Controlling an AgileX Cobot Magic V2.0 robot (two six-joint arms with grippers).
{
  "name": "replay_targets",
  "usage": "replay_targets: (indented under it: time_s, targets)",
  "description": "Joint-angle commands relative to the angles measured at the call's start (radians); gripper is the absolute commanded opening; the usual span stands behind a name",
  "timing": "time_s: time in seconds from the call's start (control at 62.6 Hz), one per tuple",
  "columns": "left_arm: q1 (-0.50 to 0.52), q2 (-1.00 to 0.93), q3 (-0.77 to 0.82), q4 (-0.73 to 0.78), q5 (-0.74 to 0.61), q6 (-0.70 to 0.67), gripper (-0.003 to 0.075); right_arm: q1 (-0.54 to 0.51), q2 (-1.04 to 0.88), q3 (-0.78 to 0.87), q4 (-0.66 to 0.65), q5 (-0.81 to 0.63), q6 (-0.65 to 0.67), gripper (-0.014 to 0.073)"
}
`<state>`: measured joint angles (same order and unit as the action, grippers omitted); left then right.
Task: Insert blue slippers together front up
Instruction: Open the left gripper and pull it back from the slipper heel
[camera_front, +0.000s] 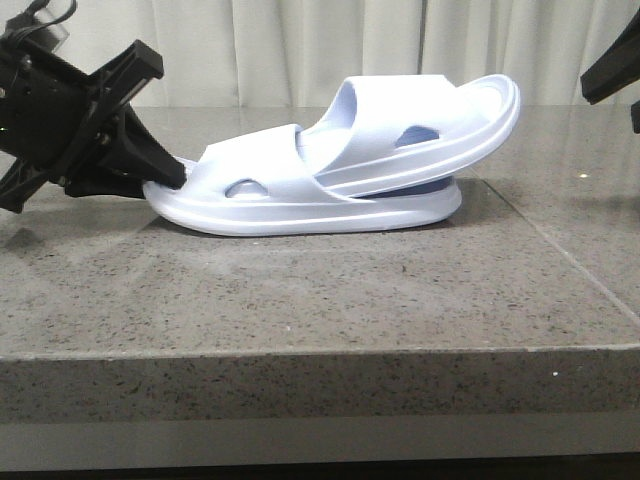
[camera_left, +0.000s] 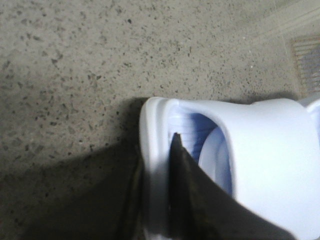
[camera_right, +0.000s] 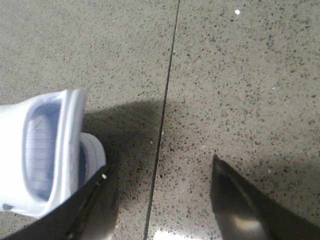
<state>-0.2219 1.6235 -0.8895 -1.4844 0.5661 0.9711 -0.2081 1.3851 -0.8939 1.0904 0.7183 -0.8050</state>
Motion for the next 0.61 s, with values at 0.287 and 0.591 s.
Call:
replay_targets:
  time_s: [0.287, 0.591]
  targets:
    - [-0.013, -0.141, -0.045, 0.23, -0.041, -0.126, 0.041, -0.005, -0.088, -0.021, 0.033, 0.012, -0.049, 0.044]
    - [-0.013, -0.357, -0.141, 1.047, 0.044, -0.671, 0.041, 0.001, -0.3, -0.021, -0.056, 0.097, -0.011, 0.044]
